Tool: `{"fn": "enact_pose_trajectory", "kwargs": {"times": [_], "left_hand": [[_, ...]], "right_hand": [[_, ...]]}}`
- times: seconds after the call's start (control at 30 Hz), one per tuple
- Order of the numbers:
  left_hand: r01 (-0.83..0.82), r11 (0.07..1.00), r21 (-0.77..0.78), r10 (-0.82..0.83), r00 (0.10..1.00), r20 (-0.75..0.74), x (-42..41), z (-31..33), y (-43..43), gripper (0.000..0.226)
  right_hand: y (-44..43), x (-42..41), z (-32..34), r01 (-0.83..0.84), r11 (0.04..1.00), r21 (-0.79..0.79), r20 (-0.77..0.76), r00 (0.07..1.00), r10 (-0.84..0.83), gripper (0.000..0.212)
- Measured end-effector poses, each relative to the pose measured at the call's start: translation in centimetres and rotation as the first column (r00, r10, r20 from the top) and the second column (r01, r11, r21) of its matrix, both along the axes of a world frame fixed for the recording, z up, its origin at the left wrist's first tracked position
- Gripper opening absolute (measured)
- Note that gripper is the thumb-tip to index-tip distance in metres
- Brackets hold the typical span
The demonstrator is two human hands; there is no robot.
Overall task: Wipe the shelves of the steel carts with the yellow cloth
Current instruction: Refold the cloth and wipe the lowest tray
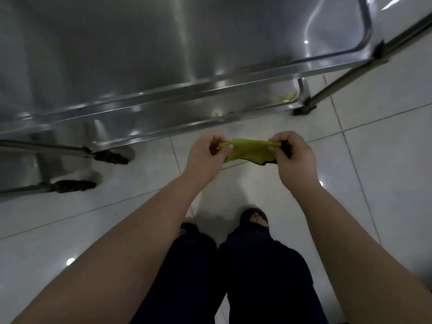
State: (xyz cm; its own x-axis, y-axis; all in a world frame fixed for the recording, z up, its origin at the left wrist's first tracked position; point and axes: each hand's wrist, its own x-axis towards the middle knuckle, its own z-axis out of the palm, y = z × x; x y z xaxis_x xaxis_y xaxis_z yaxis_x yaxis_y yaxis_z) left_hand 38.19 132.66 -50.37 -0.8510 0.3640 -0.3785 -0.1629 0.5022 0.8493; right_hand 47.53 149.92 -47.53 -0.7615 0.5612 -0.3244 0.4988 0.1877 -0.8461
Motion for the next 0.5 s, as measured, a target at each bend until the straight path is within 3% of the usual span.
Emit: {"fn": "enact_pose_trajectory", "kwargs": {"times": [0.2,0.37,0.43,0.5], "left_hand": [[0.169,0.985,-0.021,-0.170,0.980,-0.100,-3.7,-11.3,3.7,0.014],[0.277,0.959,-0.066,-0.284,0.948,-0.147,-7.8,-16.9,7.0,0.018],[0.273,0.956,-0.109,-0.288,0.944,-0.159,-9.5,-17.8,8.7,0.011],[0.206,0.977,-0.057,-0.212,0.966,-0.148,-11.3,-18.2,10.5,0.010]], "right_hand": [[4.7,-2.1,-11.6,-0.018,0.999,0.047,-0.075,0.997,0.021,0.041],[8.6,-5.6,-18.0,-0.105,0.981,0.161,-0.082,0.990,0.119,0.027],[9.9,-7.3,-19.1,-0.131,0.969,0.210,-0.093,0.984,0.154,0.019],[11.5,-9.5,-19.6,-0.114,0.955,0.273,-0.111,0.983,0.149,0.012]]}}
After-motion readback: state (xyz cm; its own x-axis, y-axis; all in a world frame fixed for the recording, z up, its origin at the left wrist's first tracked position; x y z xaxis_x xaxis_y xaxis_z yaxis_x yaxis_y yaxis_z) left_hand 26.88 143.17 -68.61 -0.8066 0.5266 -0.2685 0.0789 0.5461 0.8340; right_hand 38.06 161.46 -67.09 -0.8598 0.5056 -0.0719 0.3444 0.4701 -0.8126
